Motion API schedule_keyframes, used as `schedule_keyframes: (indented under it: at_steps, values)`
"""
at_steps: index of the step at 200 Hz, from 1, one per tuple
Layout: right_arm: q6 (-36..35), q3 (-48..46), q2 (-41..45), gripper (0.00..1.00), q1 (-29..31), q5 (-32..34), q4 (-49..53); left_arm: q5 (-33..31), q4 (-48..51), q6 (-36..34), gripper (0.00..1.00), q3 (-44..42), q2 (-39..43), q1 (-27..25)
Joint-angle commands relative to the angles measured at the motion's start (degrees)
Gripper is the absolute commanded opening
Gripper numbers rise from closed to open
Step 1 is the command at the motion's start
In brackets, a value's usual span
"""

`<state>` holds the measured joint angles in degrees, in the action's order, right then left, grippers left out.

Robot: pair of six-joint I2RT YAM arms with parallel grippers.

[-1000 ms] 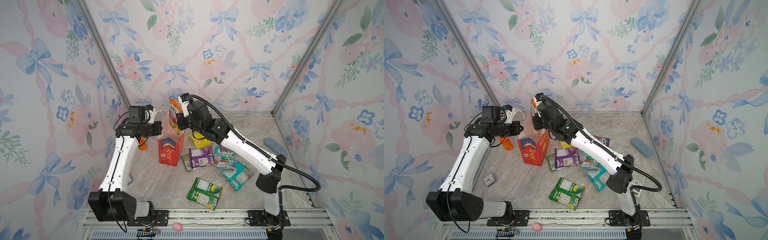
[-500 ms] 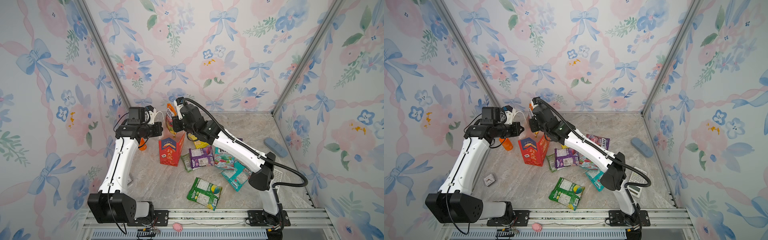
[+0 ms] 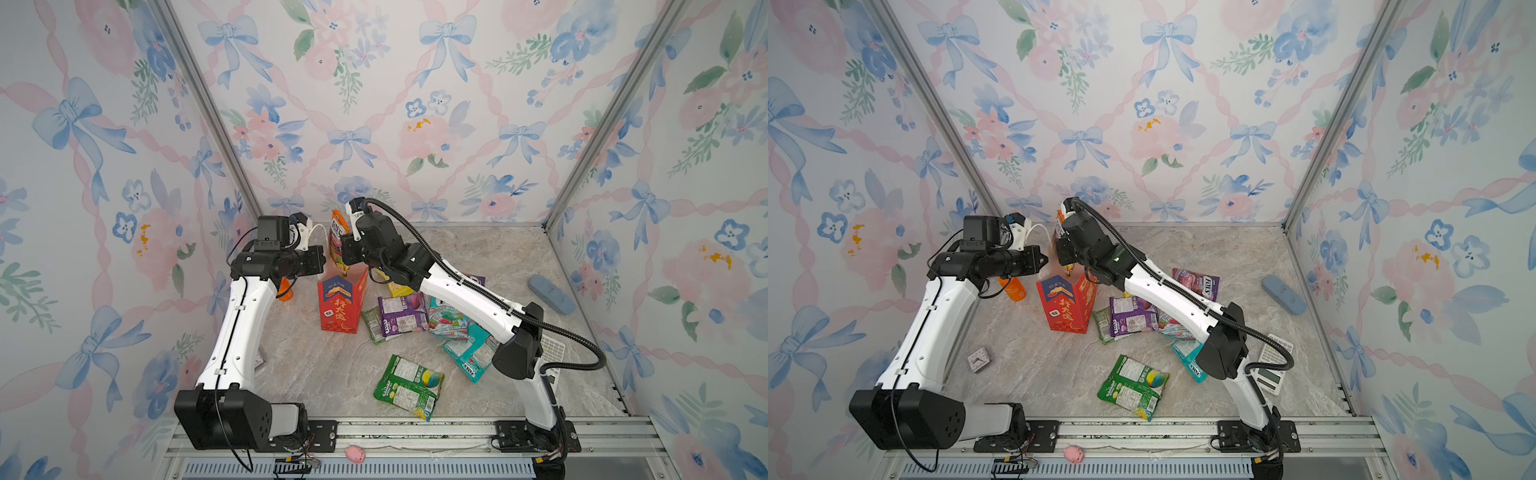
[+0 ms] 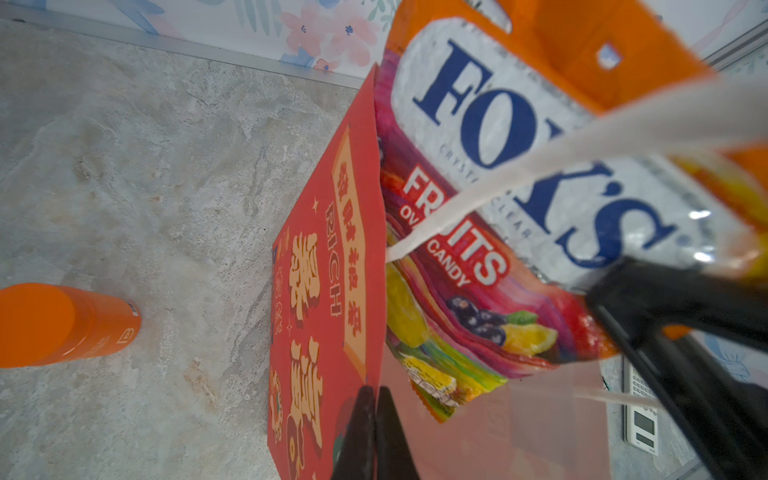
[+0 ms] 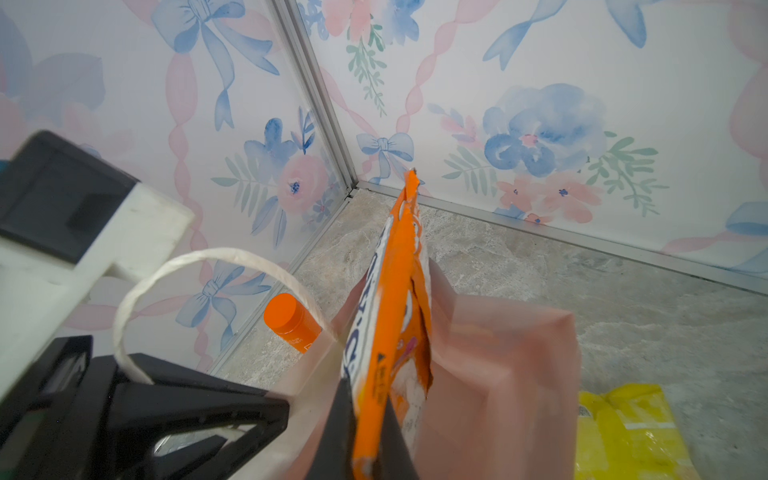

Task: Place the snacks into the paper bag
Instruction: 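Lower the orange packet into the bag and open the right gripper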

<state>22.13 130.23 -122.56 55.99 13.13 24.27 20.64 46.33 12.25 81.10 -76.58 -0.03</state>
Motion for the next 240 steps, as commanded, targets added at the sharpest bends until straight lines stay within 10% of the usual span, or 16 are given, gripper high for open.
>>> schedule_keyframes:
  at_steps: [1, 46, 187, 240]
  values:
    - [0.89, -0.92, 1.42, 0.13, -0.30, -1.07, -3.83, 0.54, -0.69, -0.04, 0.00, -0.77, 1.30, -0.23]
    - [1.05, -2.08, 3.25, 0.37, -1.02, -4.38, -4.13, 0.28, -0.70, -0.12, 0.00, -0.86, 1.28, -0.24]
    - [2.03, -12.44, 14.27, 0.54, -4.72, -28.58, -13.94, -0.05, -0.71, -0.11, 0.00, -0.77, 1.15, -0.14]
    - [-4.80, -24.73, 25.46, 0.74, -6.74, -21.74, -7.31, -0.33, -0.71, -0.11, 0.00, -0.86, 1.17, -0.17]
